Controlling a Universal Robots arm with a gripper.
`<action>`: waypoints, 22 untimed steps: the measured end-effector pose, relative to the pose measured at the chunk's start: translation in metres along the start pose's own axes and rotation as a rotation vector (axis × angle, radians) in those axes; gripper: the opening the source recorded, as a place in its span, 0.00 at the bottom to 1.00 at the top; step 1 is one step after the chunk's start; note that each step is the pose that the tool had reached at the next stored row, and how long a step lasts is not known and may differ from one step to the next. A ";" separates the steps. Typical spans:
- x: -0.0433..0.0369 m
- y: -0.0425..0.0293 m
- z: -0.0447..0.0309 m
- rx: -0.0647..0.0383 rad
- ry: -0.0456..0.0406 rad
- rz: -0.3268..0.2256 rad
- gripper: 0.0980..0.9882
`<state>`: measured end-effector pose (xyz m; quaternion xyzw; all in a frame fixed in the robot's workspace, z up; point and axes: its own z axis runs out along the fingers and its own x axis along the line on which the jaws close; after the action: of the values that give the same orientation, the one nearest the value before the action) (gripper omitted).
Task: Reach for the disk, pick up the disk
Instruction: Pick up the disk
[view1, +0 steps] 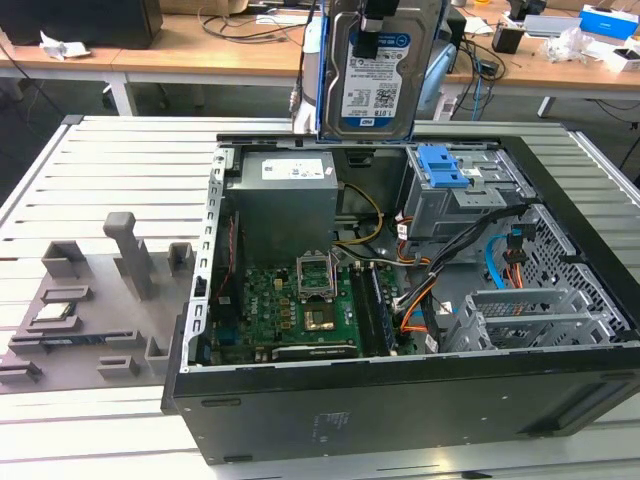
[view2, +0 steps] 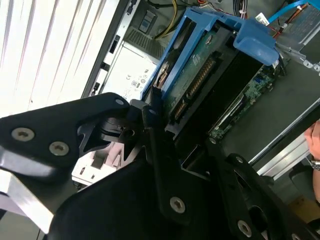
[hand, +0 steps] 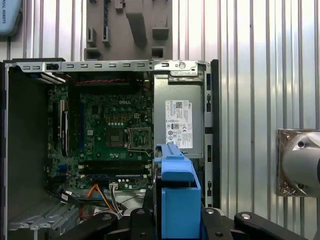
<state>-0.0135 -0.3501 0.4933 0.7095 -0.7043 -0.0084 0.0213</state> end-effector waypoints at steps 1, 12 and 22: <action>0.0002 -0.0001 0.0001 0.000 -0.0002 0.000 0.30; 0.0289 0.0002 0.0006 0.000 0.0000 0.000 0.30; 0.0542 0.0004 0.0013 0.000 -0.0001 0.000 0.30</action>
<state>-0.0135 -0.4043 0.4930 0.7095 -0.7043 -0.0085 0.0213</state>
